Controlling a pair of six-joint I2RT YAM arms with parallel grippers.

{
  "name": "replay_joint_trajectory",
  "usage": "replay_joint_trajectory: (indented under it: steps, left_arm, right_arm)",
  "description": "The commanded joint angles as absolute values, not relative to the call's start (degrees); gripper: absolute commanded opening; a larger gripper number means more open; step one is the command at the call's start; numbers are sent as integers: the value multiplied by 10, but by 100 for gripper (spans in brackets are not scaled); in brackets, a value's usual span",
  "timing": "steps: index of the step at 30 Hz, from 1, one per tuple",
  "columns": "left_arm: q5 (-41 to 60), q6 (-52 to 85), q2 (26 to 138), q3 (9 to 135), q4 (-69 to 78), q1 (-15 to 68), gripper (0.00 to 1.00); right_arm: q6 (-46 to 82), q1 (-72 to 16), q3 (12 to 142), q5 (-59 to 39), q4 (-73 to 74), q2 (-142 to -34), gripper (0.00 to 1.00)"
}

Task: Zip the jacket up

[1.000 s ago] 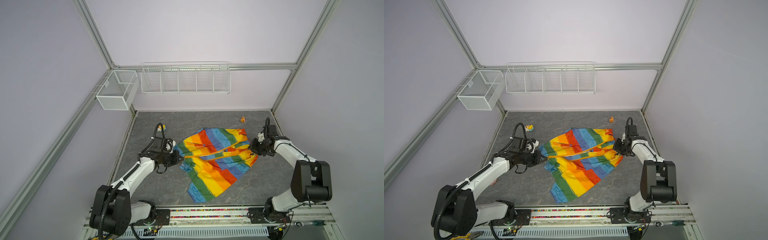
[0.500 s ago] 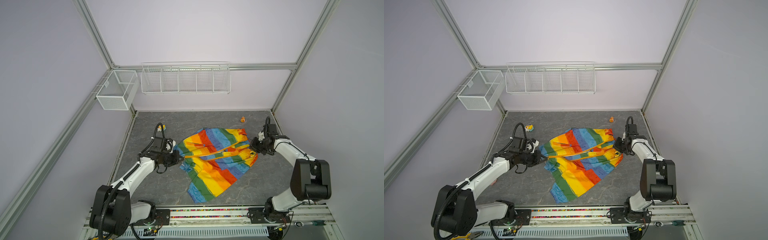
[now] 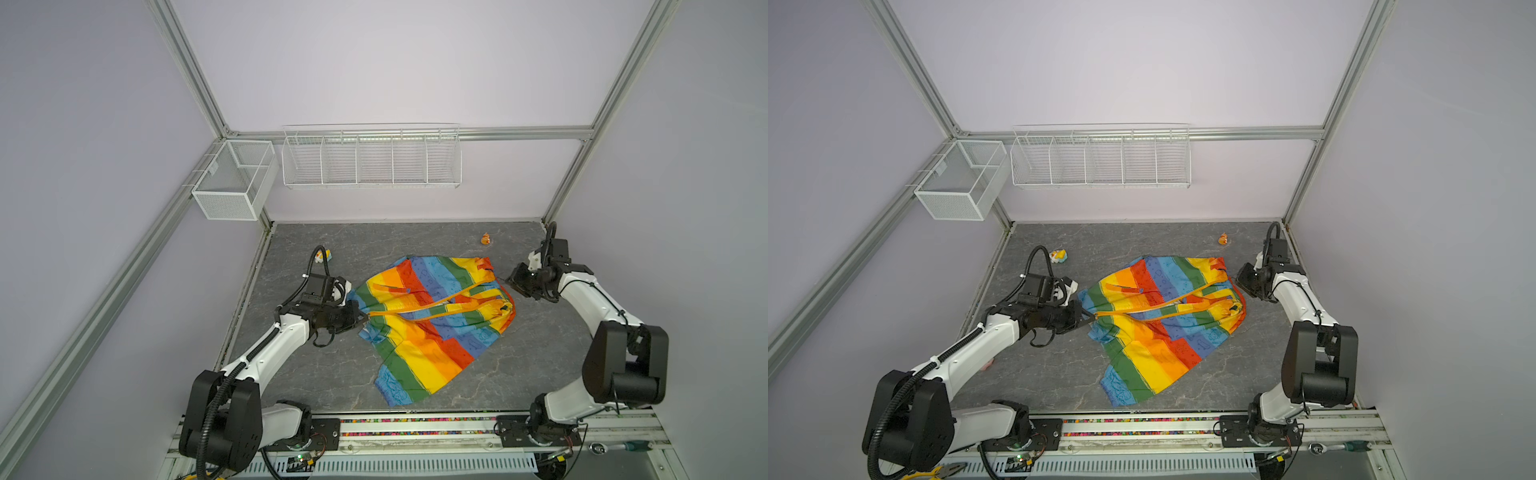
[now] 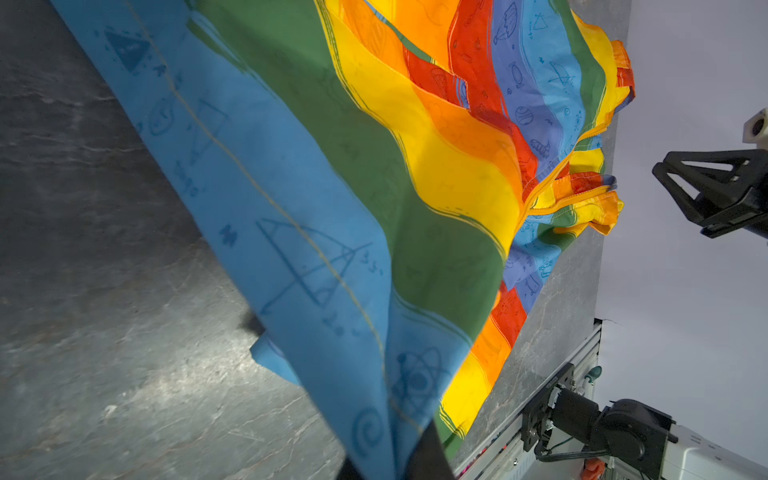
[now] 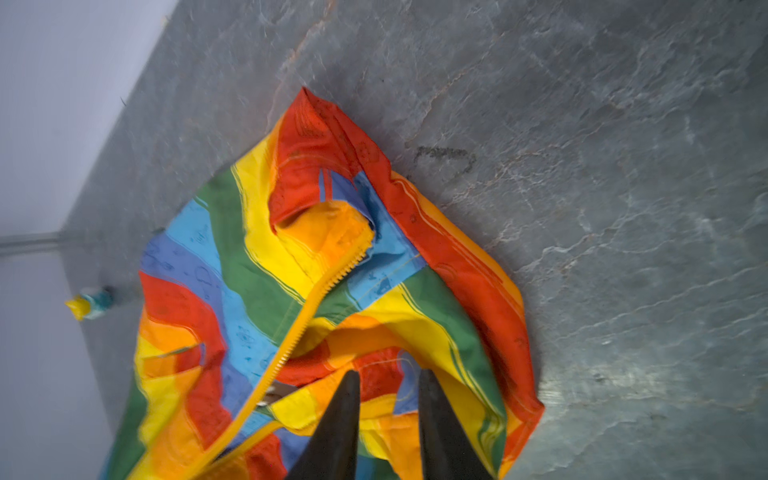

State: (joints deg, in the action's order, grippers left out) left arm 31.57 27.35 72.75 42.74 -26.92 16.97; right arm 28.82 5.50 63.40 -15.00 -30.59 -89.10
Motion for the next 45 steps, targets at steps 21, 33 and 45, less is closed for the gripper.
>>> replay_joint_trajectory:
  steps: [21,33,45]
  left_arm:
    - [325,275,726,414,-256,167,0]
    - [320,269,728,414,-263,167,0]
    - [312,262,727,417,-274,167,0]
  right_arm:
    - [304,29,553,-192,-250,-925,27]
    - [315,54,616,-188,-306,-862,7]
    - [318,84,672,-198,-283,-967,7]
